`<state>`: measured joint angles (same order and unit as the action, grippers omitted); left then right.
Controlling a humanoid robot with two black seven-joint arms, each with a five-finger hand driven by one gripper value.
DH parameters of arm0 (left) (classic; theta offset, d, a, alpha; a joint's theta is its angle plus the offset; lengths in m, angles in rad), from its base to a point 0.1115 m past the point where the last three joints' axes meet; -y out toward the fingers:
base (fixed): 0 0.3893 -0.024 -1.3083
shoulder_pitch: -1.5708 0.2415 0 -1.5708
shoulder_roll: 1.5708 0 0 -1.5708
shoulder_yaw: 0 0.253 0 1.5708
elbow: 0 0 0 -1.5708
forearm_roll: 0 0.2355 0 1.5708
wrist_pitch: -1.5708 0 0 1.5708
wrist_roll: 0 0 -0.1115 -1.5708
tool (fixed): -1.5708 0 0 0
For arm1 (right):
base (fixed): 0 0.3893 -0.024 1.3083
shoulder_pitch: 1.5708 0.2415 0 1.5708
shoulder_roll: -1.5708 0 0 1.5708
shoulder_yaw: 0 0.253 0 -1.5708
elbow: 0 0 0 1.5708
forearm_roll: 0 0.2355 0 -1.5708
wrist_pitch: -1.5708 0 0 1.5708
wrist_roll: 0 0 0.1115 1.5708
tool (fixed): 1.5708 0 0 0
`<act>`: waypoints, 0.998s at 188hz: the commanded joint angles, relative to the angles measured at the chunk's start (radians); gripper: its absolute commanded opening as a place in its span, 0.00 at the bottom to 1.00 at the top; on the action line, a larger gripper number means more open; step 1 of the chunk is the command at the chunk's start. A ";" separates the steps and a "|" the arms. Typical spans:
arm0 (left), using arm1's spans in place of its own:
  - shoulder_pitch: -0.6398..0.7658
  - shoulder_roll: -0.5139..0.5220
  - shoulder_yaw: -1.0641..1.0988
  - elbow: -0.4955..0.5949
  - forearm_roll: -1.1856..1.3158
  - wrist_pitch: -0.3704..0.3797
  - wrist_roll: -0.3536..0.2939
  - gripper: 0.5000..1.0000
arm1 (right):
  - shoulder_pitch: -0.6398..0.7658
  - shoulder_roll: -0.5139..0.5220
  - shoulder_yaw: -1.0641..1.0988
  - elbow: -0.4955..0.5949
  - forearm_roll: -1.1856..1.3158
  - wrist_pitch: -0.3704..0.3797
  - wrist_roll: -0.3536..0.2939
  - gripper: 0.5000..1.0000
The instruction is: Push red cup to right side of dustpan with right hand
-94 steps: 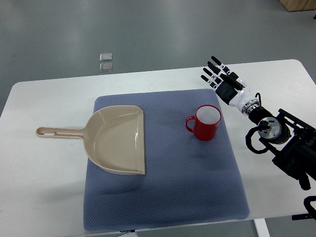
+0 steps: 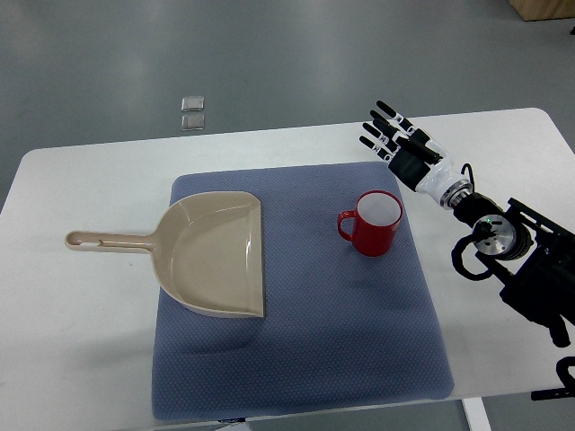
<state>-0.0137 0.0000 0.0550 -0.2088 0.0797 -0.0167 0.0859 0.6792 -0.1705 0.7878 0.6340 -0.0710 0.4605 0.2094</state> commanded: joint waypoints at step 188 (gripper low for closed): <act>0.000 0.000 0.000 -0.001 0.000 0.000 0.003 1.00 | -0.145 -0.192 0.001 0.043 -0.759 0.150 0.401 0.88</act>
<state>-0.0138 0.0000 0.0553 -0.2093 0.0798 -0.0170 0.0890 0.5461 -0.3710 0.7905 0.6751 -0.8054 0.6109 0.6107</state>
